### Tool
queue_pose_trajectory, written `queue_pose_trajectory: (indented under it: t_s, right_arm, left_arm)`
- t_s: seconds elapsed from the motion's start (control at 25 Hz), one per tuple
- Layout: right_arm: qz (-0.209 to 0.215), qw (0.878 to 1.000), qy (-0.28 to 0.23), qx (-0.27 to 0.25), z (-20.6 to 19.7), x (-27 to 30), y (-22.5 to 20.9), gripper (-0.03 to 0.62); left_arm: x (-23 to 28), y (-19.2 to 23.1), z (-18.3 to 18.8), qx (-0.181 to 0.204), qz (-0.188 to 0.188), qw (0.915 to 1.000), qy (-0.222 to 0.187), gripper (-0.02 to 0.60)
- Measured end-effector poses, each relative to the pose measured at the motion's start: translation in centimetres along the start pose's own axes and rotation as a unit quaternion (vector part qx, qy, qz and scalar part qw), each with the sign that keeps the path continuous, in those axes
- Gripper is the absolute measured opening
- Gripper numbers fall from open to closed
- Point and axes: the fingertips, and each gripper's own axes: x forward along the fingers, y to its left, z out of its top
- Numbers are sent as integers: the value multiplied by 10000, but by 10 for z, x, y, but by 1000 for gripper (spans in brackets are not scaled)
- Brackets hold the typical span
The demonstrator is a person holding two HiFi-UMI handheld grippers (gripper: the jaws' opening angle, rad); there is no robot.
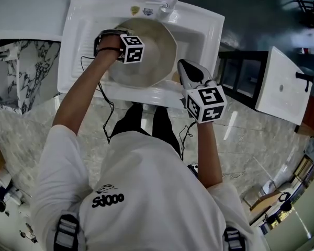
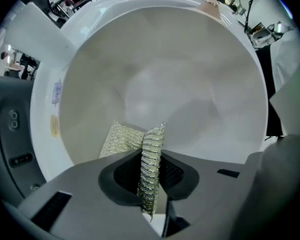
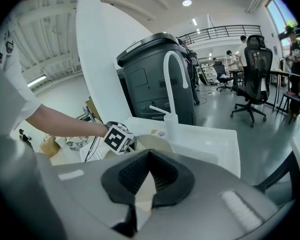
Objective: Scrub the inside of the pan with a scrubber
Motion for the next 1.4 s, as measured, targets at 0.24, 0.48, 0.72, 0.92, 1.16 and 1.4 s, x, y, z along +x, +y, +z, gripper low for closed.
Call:
queue_pose_trajectory:
  t_s: [0.24,0.48,0.72,0.92,1.16,1.4]
  right_arm:
    - [91,9999,-34,-85,2,-3,5,9]
    - [75,9999,-110,-62,3,-13,2,9]
    - [68,9998,-144,-133,5,-27,5,9]
    - [129,9992,-297,-231,17,-40,10,9]
    - [89,9976,-609,-312,47,-58,9,9]
    - [-126,9948,-825,-591,73,-73,5,9]
  left_arm:
    - [-10,-51,-22,54,-1292,9903,517,66]
    - [-16,-98,-20,33,-2491,9676,421,64]
    - [-47,-136,-2,6,-3506,9363,-202,63]
    - [-74,-150,25,-209,-3753,9196,-1138,61]
    - [-100,-141,50,-779,-2973,9230,-2316,63]
    - [-136,-97,52,-1843,-1530,9010,-3616,66]
